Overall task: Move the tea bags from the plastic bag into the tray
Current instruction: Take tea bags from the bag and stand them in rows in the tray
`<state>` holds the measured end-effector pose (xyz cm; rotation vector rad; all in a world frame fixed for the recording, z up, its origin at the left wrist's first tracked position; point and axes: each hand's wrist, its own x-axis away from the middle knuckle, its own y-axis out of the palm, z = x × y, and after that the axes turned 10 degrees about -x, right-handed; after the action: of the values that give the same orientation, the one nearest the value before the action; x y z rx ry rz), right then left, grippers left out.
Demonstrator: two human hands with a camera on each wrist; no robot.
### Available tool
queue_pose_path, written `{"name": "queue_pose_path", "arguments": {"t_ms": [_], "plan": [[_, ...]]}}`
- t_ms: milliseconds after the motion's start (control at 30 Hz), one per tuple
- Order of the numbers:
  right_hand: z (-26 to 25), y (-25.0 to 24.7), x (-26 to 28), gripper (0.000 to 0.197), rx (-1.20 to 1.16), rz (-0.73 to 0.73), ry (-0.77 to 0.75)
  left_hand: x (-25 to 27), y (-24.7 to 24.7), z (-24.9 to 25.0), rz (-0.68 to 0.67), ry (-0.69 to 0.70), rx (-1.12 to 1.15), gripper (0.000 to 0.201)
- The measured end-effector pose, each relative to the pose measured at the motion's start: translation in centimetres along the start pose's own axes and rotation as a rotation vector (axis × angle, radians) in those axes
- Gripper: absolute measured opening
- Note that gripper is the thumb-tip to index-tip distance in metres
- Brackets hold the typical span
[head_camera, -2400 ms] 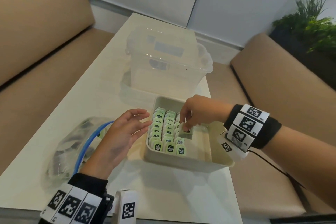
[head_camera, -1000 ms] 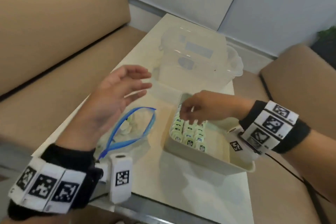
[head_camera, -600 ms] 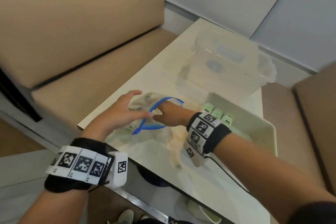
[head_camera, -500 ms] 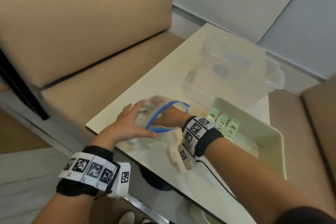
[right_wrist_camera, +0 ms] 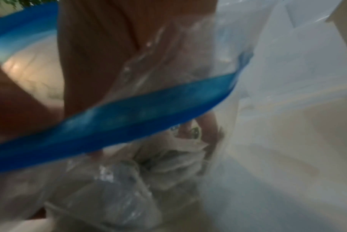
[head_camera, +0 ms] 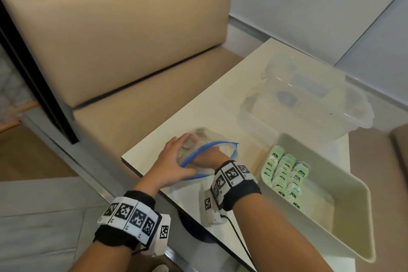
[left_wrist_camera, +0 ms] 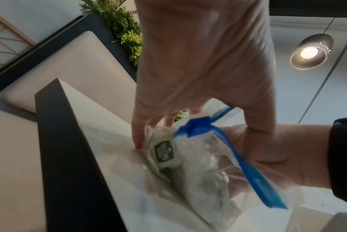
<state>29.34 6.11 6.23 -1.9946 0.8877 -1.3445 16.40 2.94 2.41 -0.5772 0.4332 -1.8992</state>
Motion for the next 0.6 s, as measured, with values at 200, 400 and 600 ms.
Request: {"name": "queue_pose_path", "arguments": {"t_ms": [200, 400, 600], "plan": [[0.6, 0.5, 0.1, 0.041, -0.338, 0.099, 0.096, -0.7, -0.3, 0.9, -0.050, -0.066, -0.076, 0.065], [0.2, 0.1, 0.0, 0.038, -0.197, 0.045, 0.072, -0.4, -1.2, 2.0, -0.096, -0.112, -0.202, 0.073], [0.2, 0.4, -0.2, 0.045, -0.152, 0.094, -0.007, -0.4, -2.1, 2.9, -0.037, -0.105, -0.205, 0.068]]}}
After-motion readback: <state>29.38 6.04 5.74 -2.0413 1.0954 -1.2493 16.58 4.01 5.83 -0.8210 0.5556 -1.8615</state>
